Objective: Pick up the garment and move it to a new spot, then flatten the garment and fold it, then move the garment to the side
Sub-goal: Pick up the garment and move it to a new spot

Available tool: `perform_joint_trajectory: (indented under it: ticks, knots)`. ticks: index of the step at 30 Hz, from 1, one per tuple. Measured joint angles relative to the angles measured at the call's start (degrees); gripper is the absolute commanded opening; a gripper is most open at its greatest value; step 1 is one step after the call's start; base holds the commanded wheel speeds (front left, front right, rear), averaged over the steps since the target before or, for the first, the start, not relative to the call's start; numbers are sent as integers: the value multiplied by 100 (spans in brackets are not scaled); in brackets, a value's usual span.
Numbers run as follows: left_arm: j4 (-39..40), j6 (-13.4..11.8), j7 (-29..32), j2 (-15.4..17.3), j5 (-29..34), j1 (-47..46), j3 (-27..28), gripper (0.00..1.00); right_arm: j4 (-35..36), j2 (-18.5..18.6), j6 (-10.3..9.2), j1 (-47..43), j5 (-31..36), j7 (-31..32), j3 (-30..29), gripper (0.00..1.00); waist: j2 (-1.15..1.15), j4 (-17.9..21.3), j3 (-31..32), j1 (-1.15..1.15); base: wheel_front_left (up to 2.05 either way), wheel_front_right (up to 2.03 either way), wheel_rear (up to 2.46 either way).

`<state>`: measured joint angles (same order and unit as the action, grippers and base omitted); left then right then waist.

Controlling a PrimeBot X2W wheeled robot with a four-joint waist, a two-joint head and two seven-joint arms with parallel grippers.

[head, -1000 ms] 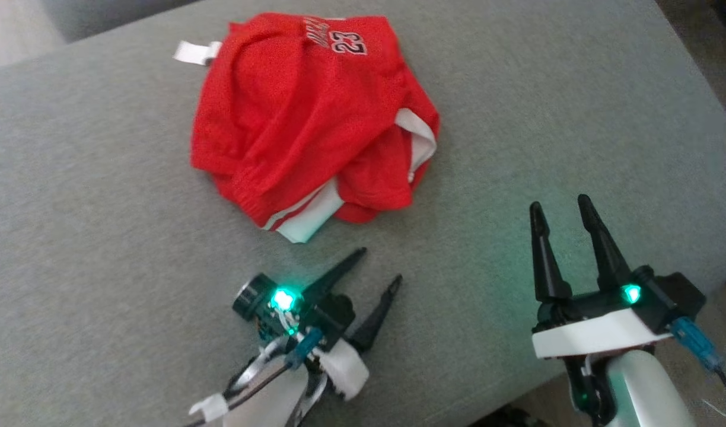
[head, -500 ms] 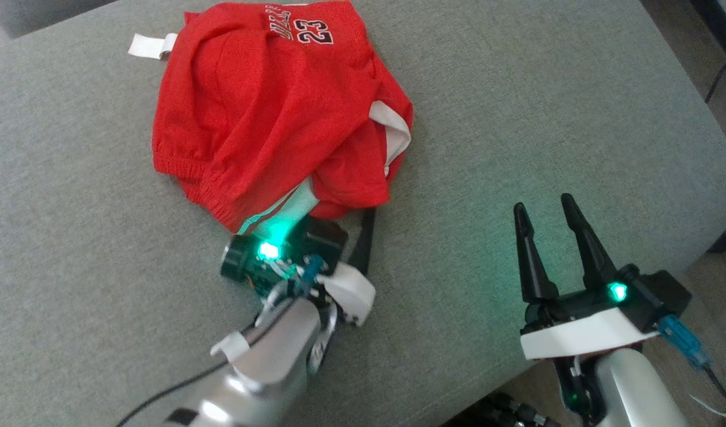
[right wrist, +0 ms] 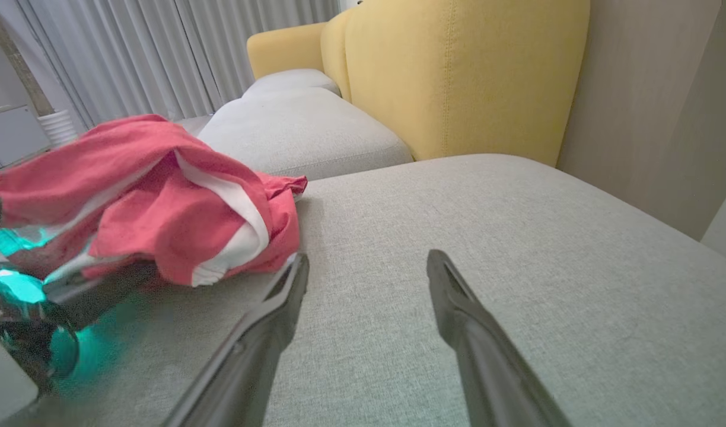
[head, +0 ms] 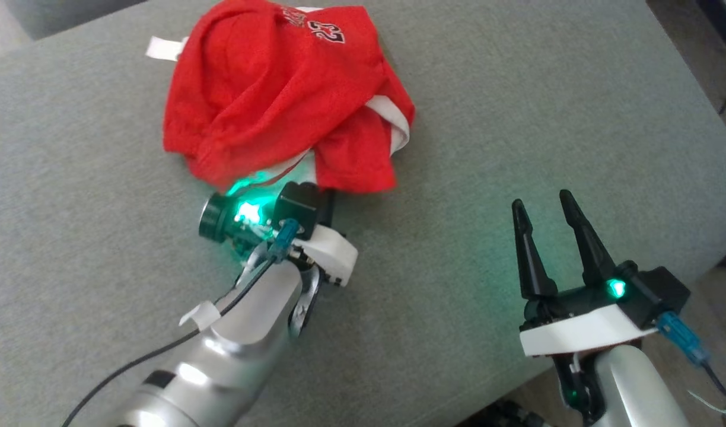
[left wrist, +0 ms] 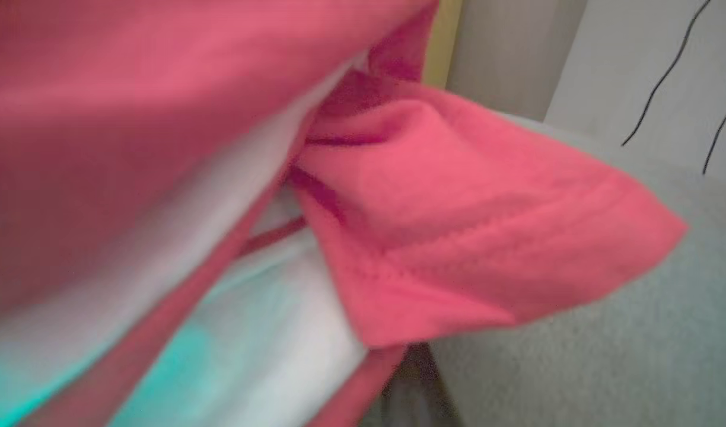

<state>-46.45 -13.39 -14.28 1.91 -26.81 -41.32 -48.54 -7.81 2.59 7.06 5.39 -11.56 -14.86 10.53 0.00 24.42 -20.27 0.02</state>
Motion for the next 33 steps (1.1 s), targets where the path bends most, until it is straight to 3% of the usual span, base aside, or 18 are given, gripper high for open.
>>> perform_joint_trajectory:
  ticks: [9, 16, 22, 26, 33]
  knots:
    - [2328, -129, -7, 159, 691, 101, 286, 0, -48, 0, 0, -135, 115, 0, -152, 100, 0, -458, 481, -2, 0, 0, 0]
    - [4139, -125, -43, 731, 983, 1000, 471, 0, -126, 0, 0, -428, 220, 1, -325, 100, 0, -1075, 781, -2, 0, 0, 0]
    - [5620, -73, -37, 1166, 1063, 983, 838, 0, -152, 2, 0, -499, 283, 1, -386, 100, 0, -1678, 1012, -2, 0, 0, 0]
    - [5981, -74, 204, 1524, 1128, 715, 1172, 0, -152, 1, 0, -499, 289, 1, -385, 100, 0, -1941, 1122, -2, 0, 0, 0]
    - [6177, -209, 711, 2509, 1324, 248, 2179, 0, -151, 1, 0, -523, 288, 1, -380, 100, 0, -2428, 1268, -2, 0, 0, 0]
